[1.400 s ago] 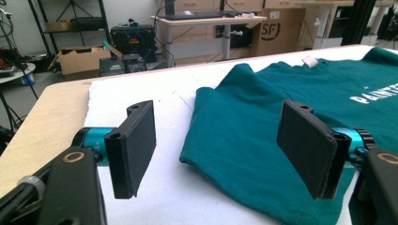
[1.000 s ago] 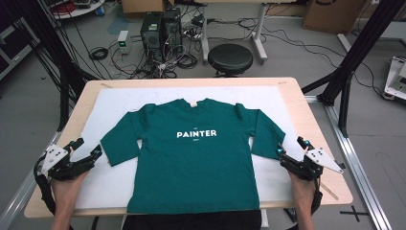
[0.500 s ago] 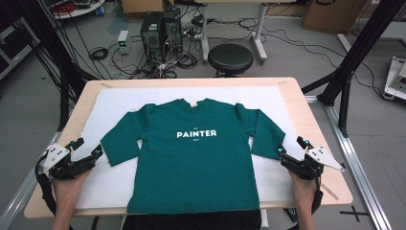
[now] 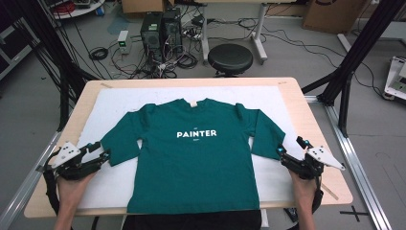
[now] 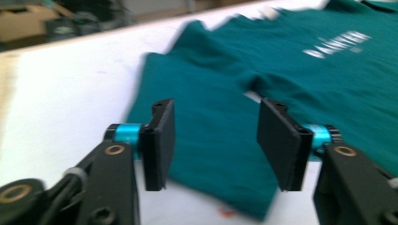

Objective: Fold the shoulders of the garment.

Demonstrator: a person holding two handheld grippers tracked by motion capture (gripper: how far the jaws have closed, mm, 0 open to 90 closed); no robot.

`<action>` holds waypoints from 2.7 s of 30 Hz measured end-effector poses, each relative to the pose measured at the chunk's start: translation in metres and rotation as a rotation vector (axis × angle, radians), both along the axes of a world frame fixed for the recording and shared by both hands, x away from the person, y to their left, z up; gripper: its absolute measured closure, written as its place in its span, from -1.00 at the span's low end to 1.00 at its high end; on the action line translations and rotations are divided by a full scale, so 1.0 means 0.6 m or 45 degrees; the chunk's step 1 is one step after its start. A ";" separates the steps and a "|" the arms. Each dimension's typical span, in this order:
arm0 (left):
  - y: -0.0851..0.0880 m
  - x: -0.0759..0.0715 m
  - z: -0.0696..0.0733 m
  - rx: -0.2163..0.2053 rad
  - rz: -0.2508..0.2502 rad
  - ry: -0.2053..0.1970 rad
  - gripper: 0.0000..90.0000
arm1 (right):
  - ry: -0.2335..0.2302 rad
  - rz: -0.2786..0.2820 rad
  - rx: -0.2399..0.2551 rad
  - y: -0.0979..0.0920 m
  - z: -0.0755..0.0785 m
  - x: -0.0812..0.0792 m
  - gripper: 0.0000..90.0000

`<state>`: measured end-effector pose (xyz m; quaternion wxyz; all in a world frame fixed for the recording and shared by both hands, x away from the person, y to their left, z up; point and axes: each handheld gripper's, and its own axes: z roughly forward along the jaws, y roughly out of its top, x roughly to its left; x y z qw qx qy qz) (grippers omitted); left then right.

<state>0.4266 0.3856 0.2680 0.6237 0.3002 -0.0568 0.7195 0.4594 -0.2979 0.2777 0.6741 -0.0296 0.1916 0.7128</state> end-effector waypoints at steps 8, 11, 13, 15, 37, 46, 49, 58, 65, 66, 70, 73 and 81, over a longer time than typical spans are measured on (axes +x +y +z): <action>-0.047 -0.001 0.011 0.132 0.126 0.145 0.21 | 0.005 -0.010 -0.007 0.002 0.000 0.000 -0.53; -0.056 0.007 0.018 0.135 0.154 0.201 0.21 | 0.007 -0.012 -0.008 0.002 0.001 0.000 -0.53; -0.059 0.011 0.019 0.139 0.163 0.224 0.21 | 0.006 -0.015 -0.008 0.002 0.001 -0.001 -0.53; -0.061 0.013 0.022 0.153 0.176 0.249 0.21 | 0.006 -0.015 -0.007 0.002 0.001 -0.001 -0.53; -0.070 0.017 0.033 0.126 0.240 0.335 0.72 | 0.028 -0.049 -0.006 0.006 0.005 -0.001 -0.53; -0.071 0.006 0.029 0.109 0.125 0.291 0.90 | 0.035 -0.051 -0.004 0.007 0.005 -0.002 -0.53; -0.076 -0.008 0.032 0.125 0.056 0.262 0.91 | 0.038 -0.051 -0.005 0.007 0.005 -0.002 -0.53; -0.114 -0.034 0.058 0.133 -0.077 0.210 0.91 | 0.035 -0.053 -0.005 0.007 0.005 -0.002 -0.53; -0.162 -0.044 0.069 0.144 -0.125 0.184 0.91 | 0.033 -0.057 -0.006 0.007 0.005 -0.002 -0.53; -0.166 -0.046 0.070 0.145 -0.129 0.178 0.91 | 0.035 -0.059 -0.005 0.007 0.005 -0.002 -0.53; -0.208 -0.056 0.082 0.160 -0.122 0.170 0.91 | 0.035 -0.058 -0.006 0.007 0.005 -0.002 -0.53; -0.244 -0.058 0.089 0.172 -0.130 0.180 0.91 | 0.033 -0.055 -0.008 0.007 0.005 -0.002 -0.53; -0.329 -0.056 0.097 0.238 -0.083 0.204 0.91 | 0.037 -0.058 -0.012 0.007 0.006 -0.002 -0.53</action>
